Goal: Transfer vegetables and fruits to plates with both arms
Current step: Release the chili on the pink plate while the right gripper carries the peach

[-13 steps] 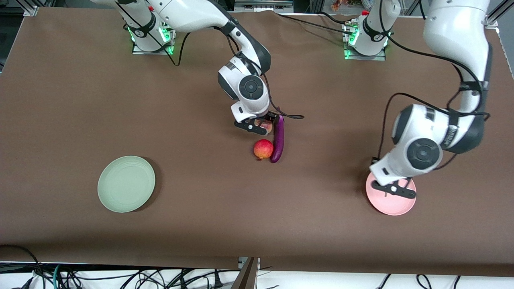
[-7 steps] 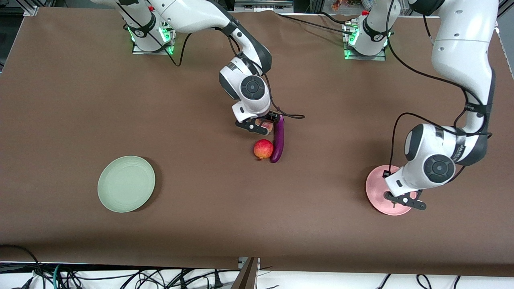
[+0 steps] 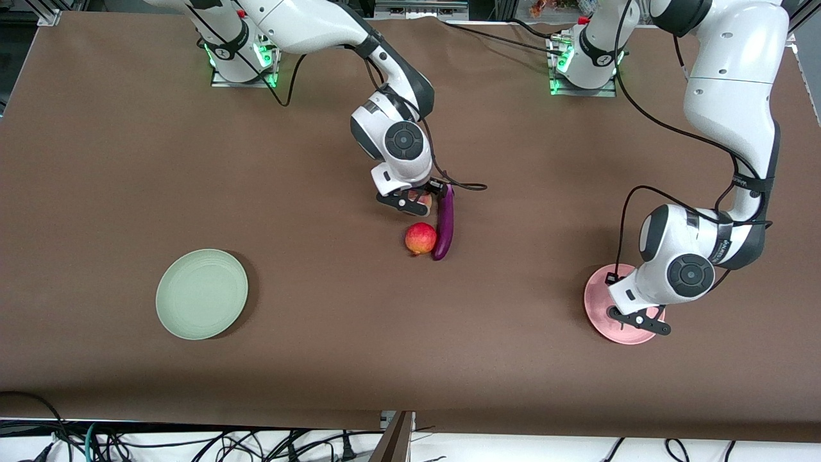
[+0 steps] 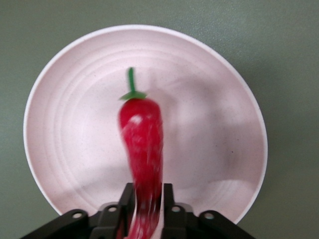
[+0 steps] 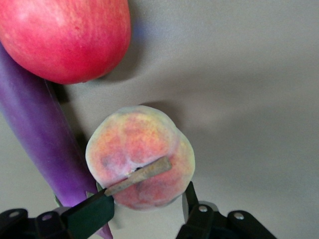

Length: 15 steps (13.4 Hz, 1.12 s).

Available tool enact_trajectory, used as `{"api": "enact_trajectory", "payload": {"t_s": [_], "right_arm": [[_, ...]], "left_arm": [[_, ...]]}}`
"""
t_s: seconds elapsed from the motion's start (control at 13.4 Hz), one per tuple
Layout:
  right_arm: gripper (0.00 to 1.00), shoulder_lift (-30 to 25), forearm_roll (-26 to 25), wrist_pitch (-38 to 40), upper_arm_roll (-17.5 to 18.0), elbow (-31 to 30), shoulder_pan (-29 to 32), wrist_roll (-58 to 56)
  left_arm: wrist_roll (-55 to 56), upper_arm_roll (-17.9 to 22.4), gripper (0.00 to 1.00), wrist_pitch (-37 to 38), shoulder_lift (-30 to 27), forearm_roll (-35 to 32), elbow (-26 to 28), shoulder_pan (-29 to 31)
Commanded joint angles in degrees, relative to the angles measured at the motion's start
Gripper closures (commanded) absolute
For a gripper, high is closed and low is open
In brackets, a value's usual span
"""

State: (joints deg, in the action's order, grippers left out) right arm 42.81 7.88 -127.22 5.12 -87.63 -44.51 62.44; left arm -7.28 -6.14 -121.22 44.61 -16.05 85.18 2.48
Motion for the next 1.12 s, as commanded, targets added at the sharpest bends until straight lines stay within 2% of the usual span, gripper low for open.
{"api": "enact_trajectory", "payload": {"t_s": [0.0,0.22,0.67,0.82,1.04], "right_arm": [[0.63,0.87,-0.15,-1.01,-0.81,0.97,0.04,-0.39],[0.63,-1.49,-0.23,-0.14,-1.08,1.24,1.08,-1.79],[0.64,-8.7,-0.15,9.43,-1.51,1.41,6.53,-10.13],[0.64,-10.29,-0.15,12.34,-4.22,1.41,8.03,-14.95],[0.64,-10.21,0.2,15.33,-13.0,1.24,9.08,-30.22]], "left_arm": [[-0.19,-0.62,0.0,0.37,0.12,-0.82,-0.98,0.51],[-0.19,-0.8,0.0,0.72,0.03,-0.82,-0.98,0.59],[-0.37,-1.24,0.0,5.2,-1.54,-0.74,-1.15,0.07],[-0.1,-2.55,0.0,7.74,-2.94,-0.39,-1.15,-0.11],[3.39,-10.0,0.0,19.06,-7.94,5.05,-0.19,-0.11]]}}
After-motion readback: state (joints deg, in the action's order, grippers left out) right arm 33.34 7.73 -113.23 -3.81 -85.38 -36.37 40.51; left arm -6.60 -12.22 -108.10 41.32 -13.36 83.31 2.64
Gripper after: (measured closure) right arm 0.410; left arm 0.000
